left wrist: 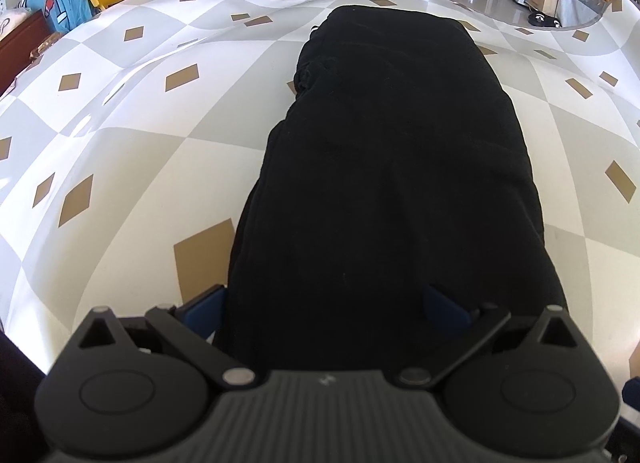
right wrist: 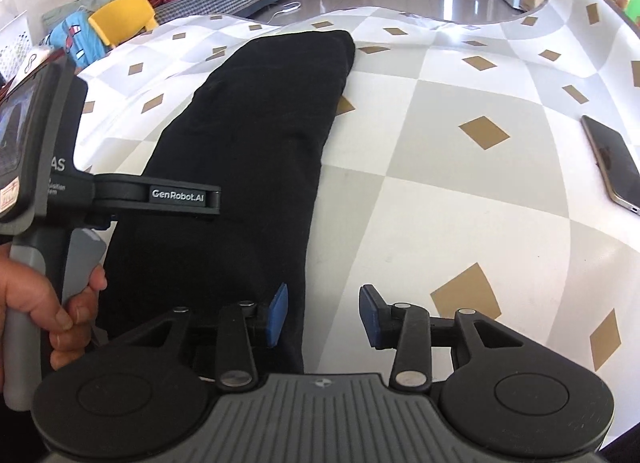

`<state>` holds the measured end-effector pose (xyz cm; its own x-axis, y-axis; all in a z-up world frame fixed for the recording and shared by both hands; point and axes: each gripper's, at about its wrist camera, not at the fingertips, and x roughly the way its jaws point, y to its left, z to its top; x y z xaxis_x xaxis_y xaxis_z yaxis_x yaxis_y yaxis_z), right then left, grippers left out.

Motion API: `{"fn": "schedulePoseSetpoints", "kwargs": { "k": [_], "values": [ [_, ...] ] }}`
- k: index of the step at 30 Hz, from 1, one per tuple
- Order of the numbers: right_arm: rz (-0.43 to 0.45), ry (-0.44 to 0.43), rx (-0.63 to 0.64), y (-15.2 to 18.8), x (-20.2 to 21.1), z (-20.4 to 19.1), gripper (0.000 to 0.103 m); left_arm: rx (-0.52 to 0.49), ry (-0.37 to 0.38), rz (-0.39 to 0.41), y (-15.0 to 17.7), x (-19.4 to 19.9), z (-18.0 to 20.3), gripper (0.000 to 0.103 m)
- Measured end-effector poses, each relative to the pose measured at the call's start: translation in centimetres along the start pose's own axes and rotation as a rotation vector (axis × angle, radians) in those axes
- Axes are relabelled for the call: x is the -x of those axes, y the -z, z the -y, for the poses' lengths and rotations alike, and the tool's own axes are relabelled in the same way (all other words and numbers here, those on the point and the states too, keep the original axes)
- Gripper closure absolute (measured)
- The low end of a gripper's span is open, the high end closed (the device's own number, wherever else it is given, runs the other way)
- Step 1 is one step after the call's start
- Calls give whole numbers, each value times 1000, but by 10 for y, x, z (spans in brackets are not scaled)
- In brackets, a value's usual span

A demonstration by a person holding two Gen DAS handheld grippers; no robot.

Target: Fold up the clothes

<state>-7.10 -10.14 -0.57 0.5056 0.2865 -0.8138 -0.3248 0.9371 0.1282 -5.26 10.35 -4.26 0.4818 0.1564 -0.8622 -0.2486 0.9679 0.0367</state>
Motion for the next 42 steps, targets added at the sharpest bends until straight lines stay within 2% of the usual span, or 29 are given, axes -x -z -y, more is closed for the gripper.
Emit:
{"fn": "schedulePoseSetpoints", "kwargs": {
  "k": [6, 12, 21, 31, 42],
  "values": [
    [-19, 30, -50, -4, -7, 4, 63, 6, -2, -3, 0, 0, 0, 0],
    [-31, 18, -132, -8, -10, 4, 60, 7, -1, 2, 0, -2, 1, 0],
    [-53, -41, -186, -18, -13, 3, 59, -3, 9, 12, 0, -4, 0, 0],
    [-49, -81, -265, -27, -17, 18, 58, -8, 2, 41, 4, -2, 1, 0],
    [-20, -85, -257, -35, -20, 22, 58, -12, -1, 50, 2, -3, 5, 0]
  ]
}}
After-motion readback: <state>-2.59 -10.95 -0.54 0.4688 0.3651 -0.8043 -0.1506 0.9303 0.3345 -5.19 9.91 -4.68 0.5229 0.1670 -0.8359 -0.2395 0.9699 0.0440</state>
